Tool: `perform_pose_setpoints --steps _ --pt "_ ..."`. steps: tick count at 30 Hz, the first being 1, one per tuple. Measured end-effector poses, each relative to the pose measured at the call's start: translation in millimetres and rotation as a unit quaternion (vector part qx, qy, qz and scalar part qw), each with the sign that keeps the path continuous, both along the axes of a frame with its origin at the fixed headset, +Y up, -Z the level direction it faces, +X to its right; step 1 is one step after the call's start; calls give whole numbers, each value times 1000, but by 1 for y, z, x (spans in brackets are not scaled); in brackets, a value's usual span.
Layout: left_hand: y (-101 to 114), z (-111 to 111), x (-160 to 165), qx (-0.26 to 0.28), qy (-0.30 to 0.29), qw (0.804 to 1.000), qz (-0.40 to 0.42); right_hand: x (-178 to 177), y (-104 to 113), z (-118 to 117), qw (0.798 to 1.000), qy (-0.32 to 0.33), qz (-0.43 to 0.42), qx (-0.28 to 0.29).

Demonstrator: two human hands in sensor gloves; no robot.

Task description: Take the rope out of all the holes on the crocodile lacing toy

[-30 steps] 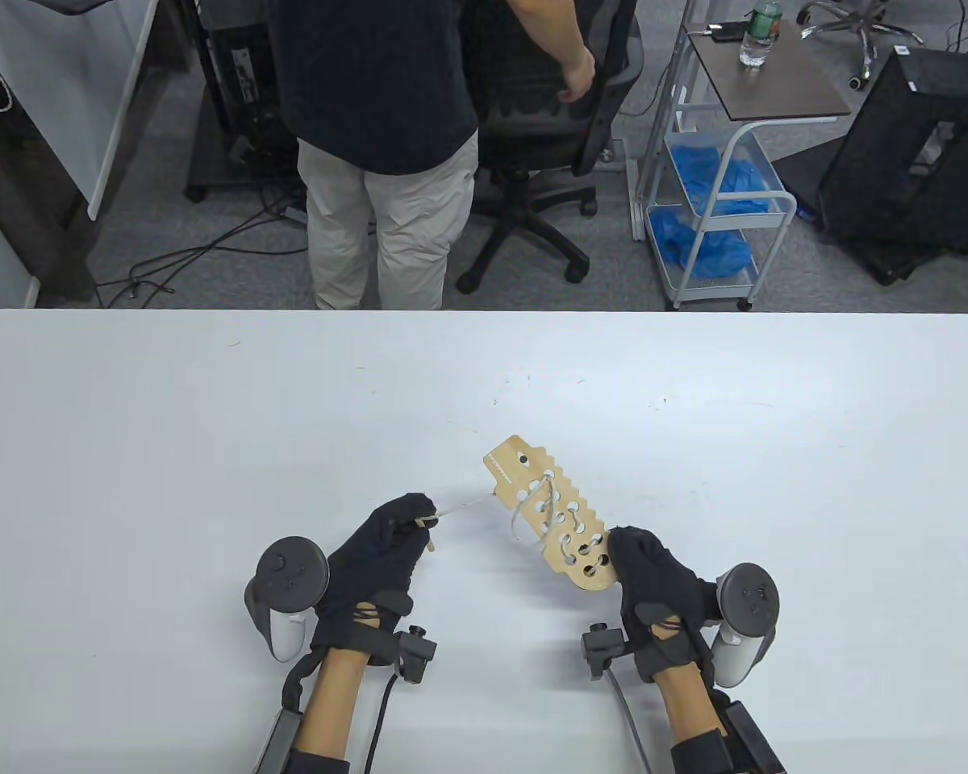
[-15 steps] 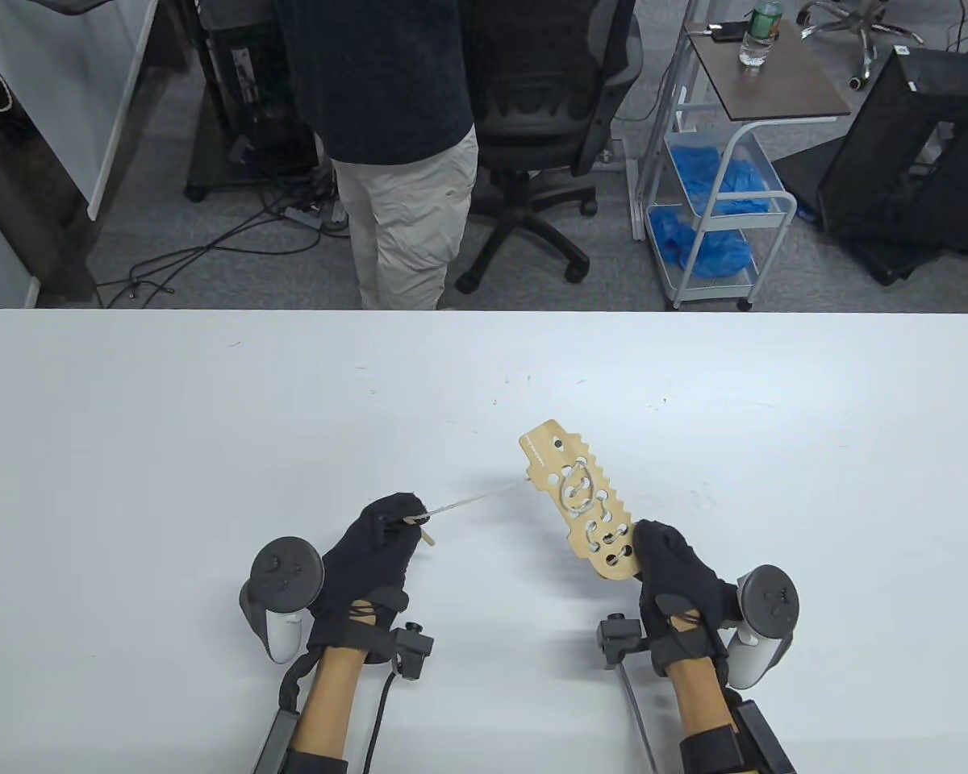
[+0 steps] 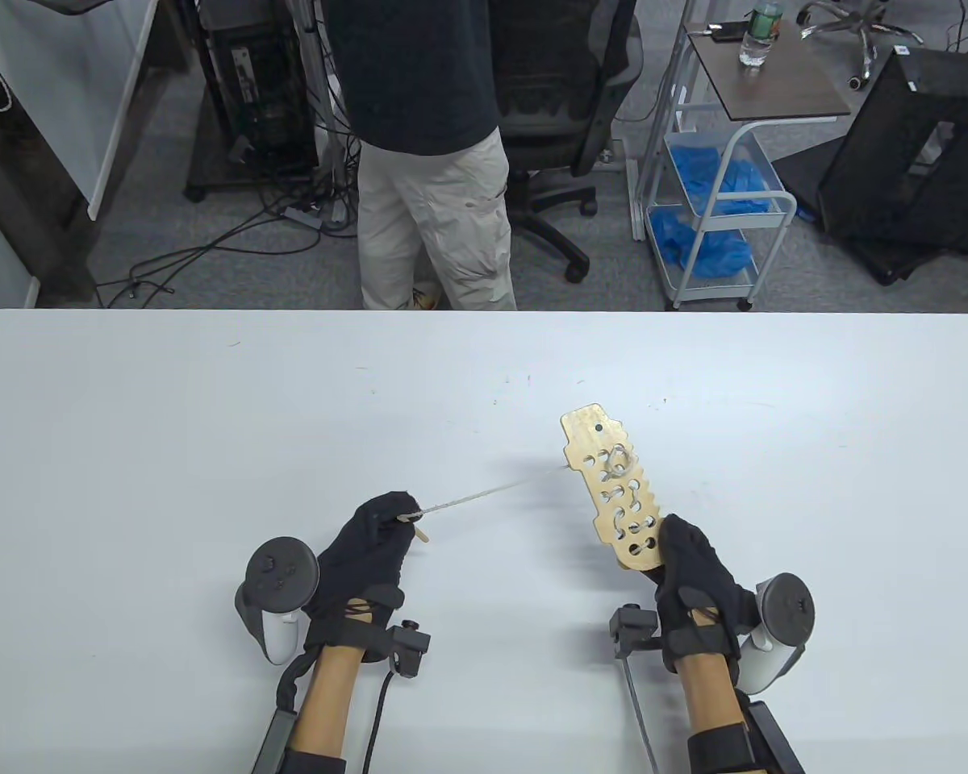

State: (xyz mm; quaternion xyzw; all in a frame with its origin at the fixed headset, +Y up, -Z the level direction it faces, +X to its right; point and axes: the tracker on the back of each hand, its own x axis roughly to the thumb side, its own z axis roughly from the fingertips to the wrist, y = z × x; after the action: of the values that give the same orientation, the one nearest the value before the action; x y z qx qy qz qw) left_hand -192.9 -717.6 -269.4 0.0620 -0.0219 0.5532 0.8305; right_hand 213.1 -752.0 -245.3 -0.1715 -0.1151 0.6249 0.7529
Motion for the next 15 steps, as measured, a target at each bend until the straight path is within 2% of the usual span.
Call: perform_pose_setpoints --steps 15 --pt "1 2 -5 -6 23 1000 5 8 -7 3 997 -24 -78 -8"
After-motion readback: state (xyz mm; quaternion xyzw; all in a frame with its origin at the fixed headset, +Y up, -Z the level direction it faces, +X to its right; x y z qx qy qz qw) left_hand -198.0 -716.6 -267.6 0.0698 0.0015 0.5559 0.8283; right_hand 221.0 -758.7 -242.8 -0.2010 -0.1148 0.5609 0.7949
